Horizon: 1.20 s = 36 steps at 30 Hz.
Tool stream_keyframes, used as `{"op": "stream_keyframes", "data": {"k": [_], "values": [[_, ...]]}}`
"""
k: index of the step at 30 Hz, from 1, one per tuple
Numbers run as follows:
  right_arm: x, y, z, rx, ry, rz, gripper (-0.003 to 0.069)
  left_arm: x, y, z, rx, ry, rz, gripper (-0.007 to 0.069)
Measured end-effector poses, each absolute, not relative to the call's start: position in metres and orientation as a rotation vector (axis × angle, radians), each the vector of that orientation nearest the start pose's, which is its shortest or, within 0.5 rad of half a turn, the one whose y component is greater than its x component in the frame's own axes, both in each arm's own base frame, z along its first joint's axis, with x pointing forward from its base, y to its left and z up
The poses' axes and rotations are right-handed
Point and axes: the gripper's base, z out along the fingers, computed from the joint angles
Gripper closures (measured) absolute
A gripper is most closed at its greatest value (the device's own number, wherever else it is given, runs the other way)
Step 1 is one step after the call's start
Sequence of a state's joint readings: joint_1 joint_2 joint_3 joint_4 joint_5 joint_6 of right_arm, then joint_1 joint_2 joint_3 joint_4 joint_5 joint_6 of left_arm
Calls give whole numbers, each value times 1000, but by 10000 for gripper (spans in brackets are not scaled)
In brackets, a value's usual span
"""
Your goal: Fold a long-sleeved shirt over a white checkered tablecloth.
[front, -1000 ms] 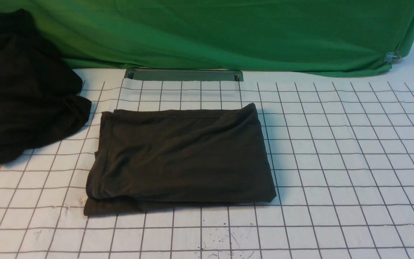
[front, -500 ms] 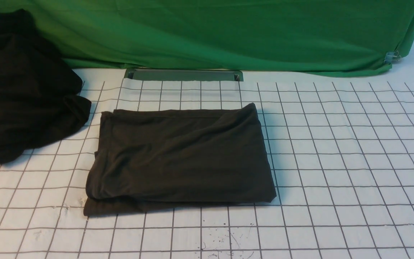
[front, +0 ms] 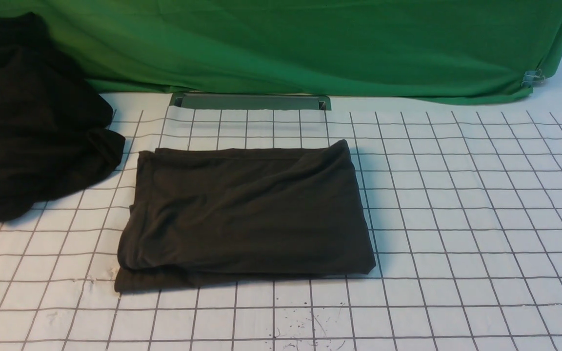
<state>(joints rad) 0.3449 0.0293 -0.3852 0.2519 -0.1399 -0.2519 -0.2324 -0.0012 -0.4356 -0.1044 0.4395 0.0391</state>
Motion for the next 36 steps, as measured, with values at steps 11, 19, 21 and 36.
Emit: {"op": "stream_keyframes", "data": {"k": [11, 19, 21, 36], "values": [[13, 1, 347, -143, 988, 294, 446, 55, 1, 217, -11, 1551, 26, 623], [13, 1, 347, -143, 988, 294, 434, 57, 2, 197, -11, 1646, 39, 623], [13, 1, 347, -143, 988, 294, 431, 56, 2, 193, -10, 1692, 40, 623], [13, 1, 347, -143, 988, 294, 419, 56, 2, 190, -9, 1714, 40, 623]]}}
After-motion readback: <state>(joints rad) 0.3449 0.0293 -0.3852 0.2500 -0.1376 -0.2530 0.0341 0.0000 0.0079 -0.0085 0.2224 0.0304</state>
